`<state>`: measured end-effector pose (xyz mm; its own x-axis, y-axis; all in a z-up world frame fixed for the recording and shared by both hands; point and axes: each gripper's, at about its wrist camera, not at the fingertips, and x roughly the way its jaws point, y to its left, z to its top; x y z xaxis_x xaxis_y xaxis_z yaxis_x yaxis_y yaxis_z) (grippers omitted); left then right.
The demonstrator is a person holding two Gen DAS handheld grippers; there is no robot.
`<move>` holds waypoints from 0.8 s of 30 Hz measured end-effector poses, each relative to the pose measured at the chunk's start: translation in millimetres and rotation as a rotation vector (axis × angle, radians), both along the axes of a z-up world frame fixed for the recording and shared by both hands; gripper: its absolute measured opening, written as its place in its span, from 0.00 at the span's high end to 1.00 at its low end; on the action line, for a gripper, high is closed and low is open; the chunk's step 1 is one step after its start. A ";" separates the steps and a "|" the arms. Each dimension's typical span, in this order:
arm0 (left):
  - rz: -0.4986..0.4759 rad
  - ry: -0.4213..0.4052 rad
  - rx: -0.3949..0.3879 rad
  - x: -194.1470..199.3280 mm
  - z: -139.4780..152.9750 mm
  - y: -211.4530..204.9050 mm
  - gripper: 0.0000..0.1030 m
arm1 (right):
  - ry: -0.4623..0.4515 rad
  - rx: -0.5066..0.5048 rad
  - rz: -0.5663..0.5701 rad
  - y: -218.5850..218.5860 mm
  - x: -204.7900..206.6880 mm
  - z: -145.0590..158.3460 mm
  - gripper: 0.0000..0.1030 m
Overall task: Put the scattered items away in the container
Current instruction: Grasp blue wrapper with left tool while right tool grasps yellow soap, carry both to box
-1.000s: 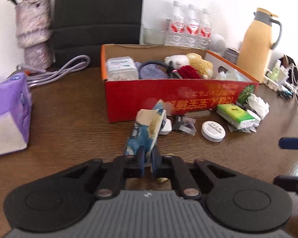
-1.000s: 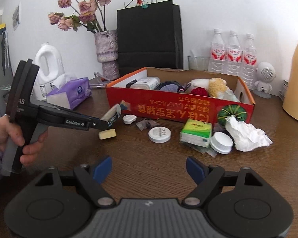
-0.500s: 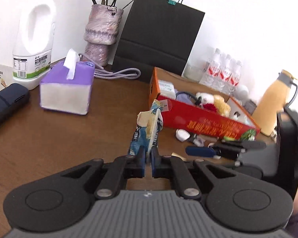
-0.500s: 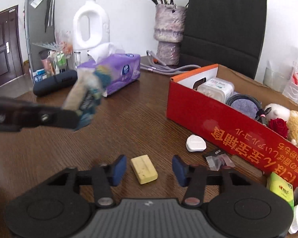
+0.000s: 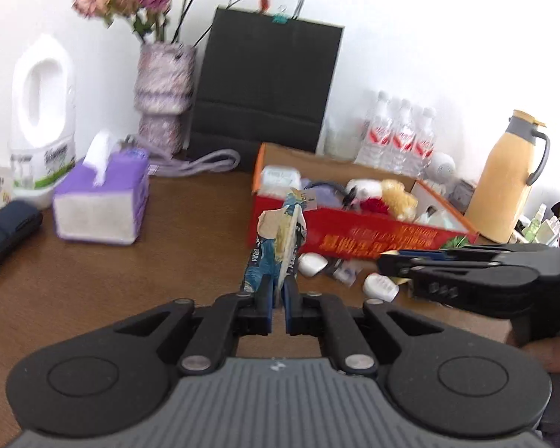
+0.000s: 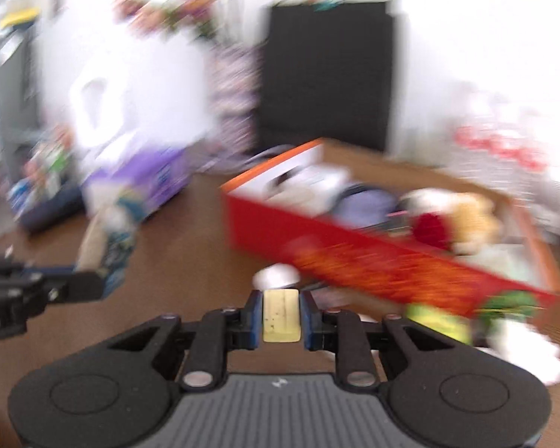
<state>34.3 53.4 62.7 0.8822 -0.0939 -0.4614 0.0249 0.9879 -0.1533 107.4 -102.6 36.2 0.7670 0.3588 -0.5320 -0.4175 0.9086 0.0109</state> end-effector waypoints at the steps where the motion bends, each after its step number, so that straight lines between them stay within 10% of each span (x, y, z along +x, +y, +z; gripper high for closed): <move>1: -0.007 -0.024 0.021 2.5 4.8 -8.7 0.94 | -0.020 0.006 -0.060 -12.9 -1.7 7.2 0.81; 11: -0.039 -0.122 0.115 -10.3 17.3 -73.8 0.94 | -0.175 0.105 -0.199 -85.3 -54.1 39.7 0.81; 24: 0.019 -0.042 0.179 -111.8 -18.5 -62.9 0.93 | -0.189 0.136 -0.261 -114.1 -174.9 -12.5 0.81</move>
